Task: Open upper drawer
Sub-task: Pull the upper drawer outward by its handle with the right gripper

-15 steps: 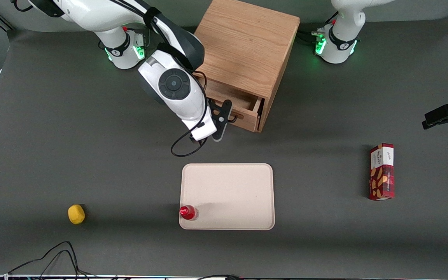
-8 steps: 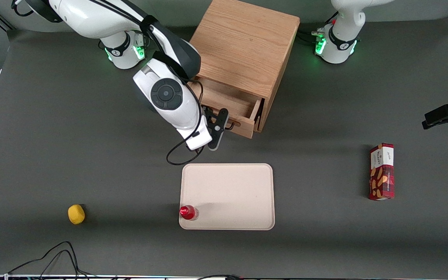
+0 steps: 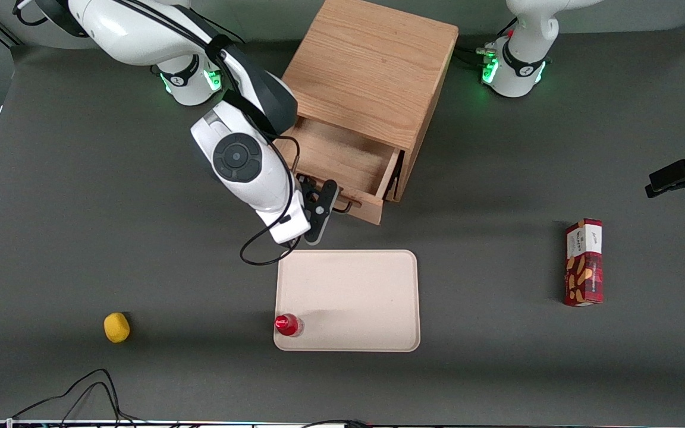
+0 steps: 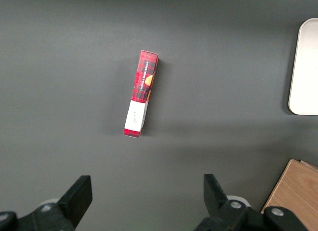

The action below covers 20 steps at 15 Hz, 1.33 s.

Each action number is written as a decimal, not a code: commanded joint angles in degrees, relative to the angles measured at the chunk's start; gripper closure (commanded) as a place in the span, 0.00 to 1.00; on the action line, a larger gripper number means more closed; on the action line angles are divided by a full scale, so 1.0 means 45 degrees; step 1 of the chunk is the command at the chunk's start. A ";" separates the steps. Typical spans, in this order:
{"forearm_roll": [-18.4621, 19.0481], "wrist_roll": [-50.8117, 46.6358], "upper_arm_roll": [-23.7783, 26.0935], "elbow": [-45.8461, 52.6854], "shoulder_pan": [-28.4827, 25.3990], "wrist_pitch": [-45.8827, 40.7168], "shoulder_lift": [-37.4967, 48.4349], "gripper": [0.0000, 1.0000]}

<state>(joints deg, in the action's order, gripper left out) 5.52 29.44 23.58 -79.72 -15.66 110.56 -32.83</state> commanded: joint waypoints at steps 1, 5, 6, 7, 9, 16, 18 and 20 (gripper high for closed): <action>0.0218 0.0334 -0.0277 0.0547 -0.0016 0.0275 -0.0342 0.00; 0.0198 0.0333 -0.0473 0.0819 0.0121 0.0588 -0.0440 0.00; 0.0198 0.0333 -0.0493 0.0898 0.0141 0.0588 -0.0459 0.00; 0.0198 0.0333 -0.0551 0.0956 0.0121 0.0627 -0.0517 0.00; 0.0198 0.0333 -0.0630 0.1132 0.0141 0.0842 -0.0596 0.00; 0.0198 0.0978 -0.0942 0.1289 0.0258 0.1252 -0.0810 0.00; 0.0198 0.0978 -0.1176 0.1347 0.0239 0.1544 -0.0889 0.00; 0.0198 0.0959 -0.1196 0.1367 0.0238 0.1740 -0.0967 0.00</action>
<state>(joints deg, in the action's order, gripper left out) 5.53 32.69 18.20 -75.62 -14.48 117.57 -35.65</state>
